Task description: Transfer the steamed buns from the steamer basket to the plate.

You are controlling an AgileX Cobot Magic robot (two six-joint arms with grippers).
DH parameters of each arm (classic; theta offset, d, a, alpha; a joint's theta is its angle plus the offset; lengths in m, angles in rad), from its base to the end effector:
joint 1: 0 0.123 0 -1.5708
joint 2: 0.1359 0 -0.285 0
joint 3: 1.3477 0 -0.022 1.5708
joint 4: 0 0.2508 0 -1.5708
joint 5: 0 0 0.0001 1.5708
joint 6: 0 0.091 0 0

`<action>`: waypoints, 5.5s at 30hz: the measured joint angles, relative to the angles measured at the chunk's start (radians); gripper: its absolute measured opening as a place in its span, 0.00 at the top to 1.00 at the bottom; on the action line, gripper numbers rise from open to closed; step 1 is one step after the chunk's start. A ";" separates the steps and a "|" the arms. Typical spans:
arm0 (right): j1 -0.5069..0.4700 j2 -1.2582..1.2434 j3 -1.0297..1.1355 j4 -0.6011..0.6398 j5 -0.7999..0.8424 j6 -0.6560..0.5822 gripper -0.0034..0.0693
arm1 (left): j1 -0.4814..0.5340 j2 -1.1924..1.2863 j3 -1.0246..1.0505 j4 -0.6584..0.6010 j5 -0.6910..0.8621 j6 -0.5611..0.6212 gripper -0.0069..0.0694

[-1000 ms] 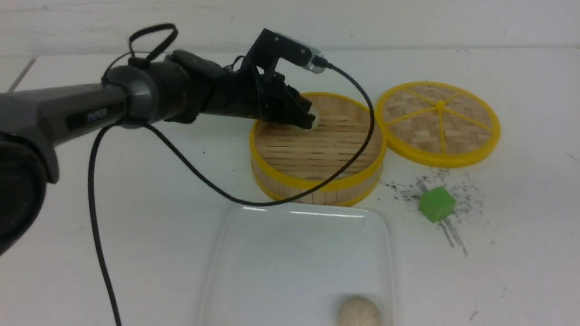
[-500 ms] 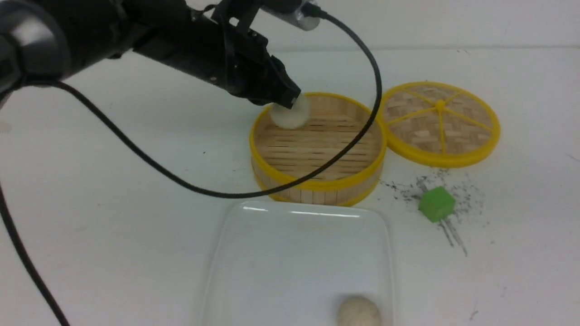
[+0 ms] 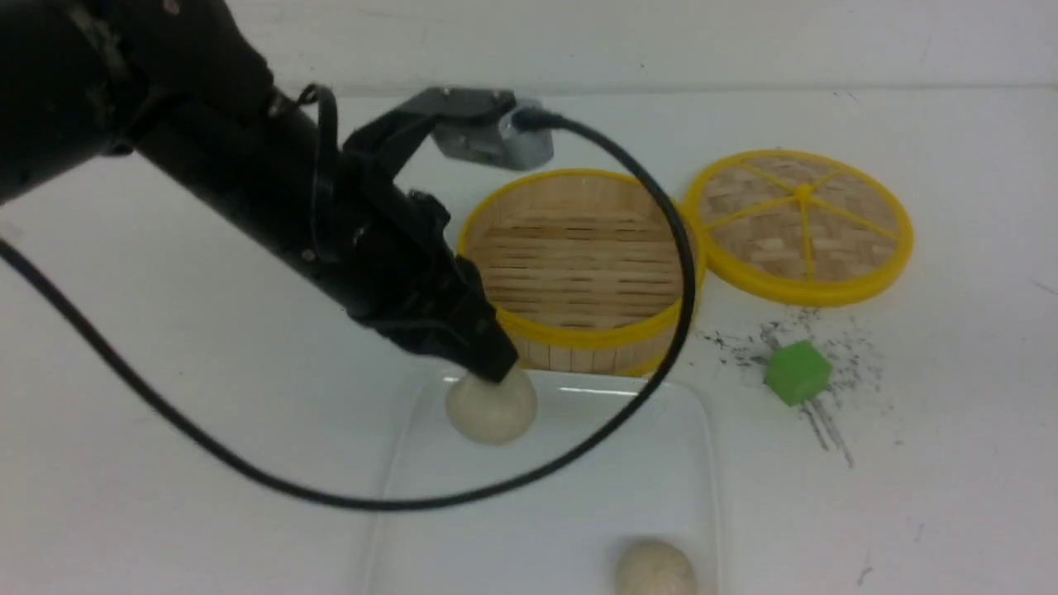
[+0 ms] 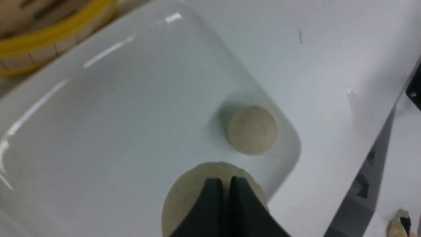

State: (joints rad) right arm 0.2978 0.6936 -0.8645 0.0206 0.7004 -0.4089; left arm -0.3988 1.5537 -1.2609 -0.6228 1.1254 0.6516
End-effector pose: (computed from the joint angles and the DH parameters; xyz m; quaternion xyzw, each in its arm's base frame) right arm 0.1207 0.0383 0.3795 -0.2895 0.7938 -0.0199 0.5345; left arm 0.2656 -0.1639 0.3030 0.3891 0.8668 -0.2736 0.1495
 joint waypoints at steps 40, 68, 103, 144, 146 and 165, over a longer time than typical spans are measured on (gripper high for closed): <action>0.000 -0.077 0.060 0.038 -0.041 0.003 0.38 | -0.162 -0.001 0.508 -0.062 -0.652 0.087 0.81; 0.000 -0.077 0.061 0.039 -0.090 0.003 0.38 | -0.162 -0.344 0.120 0.457 -0.934 -0.177 0.44; 0.000 -0.077 0.061 0.128 -0.091 0.003 0.38 | -0.014 -0.750 0.687 1.240 -0.809 -1.189 0.60; 0.000 -0.089 0.061 0.166 -0.063 -0.053 0.38 | -0.014 -1.404 1.042 1.298 -0.665 -1.474 0.60; 0.000 -0.132 0.051 0.183 -0.059 -0.057 0.38 | -0.014 -1.404 1.042 1.300 -0.668 -1.475 0.60; 0.000 -0.698 0.019 -0.041 0.376 0.355 0.61 | -0.014 -1.404 1.042 1.308 -0.669 -1.476 0.60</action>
State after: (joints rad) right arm 0.2978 -0.0040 -0.8450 -0.0207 1.0766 -0.0538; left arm -0.4127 0.1498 -0.2185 0.6851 0.4565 -0.8247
